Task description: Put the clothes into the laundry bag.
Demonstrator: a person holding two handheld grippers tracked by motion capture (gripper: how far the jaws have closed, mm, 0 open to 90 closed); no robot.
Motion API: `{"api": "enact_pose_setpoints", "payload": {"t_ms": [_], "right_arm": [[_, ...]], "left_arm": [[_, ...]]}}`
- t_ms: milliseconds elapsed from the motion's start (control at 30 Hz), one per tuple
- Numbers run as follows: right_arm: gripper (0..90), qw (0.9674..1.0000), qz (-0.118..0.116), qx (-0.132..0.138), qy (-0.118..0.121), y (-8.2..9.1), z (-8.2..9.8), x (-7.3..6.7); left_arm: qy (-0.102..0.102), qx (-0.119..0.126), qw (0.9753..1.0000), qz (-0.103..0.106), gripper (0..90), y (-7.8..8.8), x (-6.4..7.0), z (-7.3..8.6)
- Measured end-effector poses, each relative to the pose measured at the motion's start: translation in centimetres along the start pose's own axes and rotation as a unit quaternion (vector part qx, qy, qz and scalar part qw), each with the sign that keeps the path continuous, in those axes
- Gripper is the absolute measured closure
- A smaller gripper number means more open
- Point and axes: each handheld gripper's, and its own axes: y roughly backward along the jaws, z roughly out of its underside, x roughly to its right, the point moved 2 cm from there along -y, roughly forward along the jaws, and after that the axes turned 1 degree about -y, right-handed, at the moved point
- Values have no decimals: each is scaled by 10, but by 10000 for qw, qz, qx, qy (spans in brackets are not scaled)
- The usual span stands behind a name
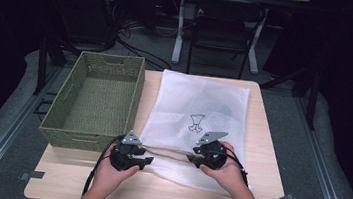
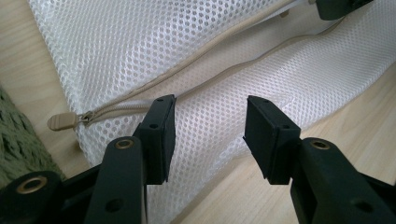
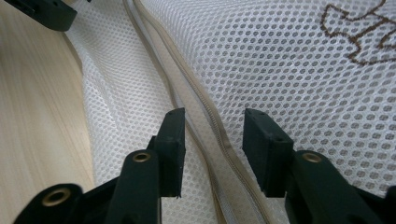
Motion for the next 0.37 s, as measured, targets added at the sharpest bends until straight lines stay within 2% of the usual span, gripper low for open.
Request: {"api": "enact_pose_setpoints", "payload": {"t_ms": [133,367], "right_arm": [[526,9999,44,98,97,5,-5,-5],[484,9987,237,384,242,23,-15,-9]], "left_arm": [[-24,0,10000,-9,524,4,0,1],[1,63,10000,-34,513,7,1,0]]}}
